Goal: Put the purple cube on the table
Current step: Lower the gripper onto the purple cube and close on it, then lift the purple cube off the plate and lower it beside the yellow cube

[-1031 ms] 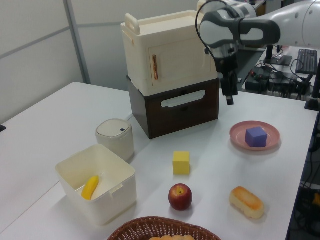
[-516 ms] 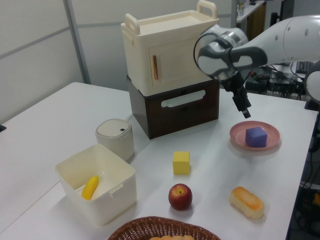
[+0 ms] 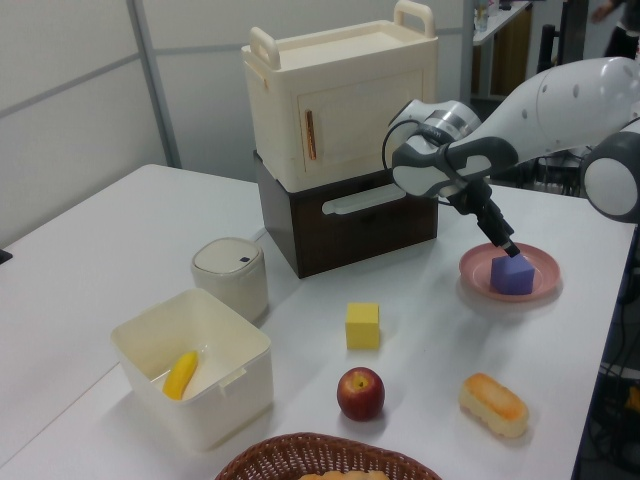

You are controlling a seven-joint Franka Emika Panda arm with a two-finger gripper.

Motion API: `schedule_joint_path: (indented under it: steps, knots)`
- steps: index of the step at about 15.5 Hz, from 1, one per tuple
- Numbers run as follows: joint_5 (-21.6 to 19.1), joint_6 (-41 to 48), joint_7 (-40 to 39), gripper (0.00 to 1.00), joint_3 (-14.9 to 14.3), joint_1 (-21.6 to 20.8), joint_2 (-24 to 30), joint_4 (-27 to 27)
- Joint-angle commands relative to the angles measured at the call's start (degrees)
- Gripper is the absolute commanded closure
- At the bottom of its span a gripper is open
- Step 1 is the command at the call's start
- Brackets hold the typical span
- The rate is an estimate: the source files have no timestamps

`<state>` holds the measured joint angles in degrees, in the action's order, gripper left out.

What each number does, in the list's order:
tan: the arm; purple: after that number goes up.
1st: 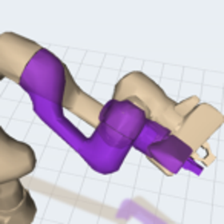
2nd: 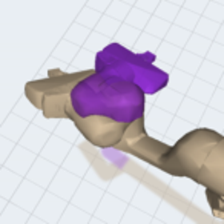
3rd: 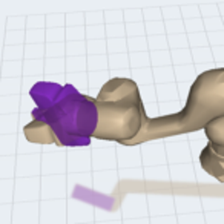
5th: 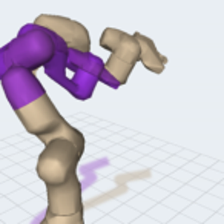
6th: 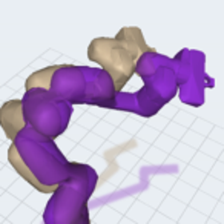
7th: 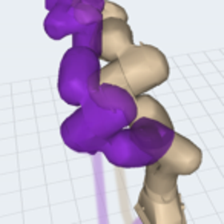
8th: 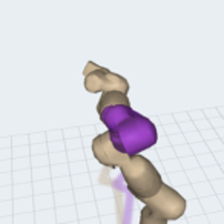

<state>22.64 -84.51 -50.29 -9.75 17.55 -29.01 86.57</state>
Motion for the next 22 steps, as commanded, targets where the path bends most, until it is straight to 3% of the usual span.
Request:
schedule_joint_path:
  steps: [1,9,11,16,22]
  knots:
    - [1.1,0.0,-1.2,0.00,0.0,-0.6,-1.0,1.1]
    - [1.0,-0.2,-0.8,0.00,0.5,-0.9,-3.6,1.5]
    - [1.1,-0.5,-0.8,0.08,0.5,-0.9,-3.6,1.5]
    - [2.4,-1.3,-0.8,0.42,0.4,-1.4,-3.2,1.1]
    - [3.7,-0.5,-0.6,0.45,0.4,-2.4,0.1,0.3]
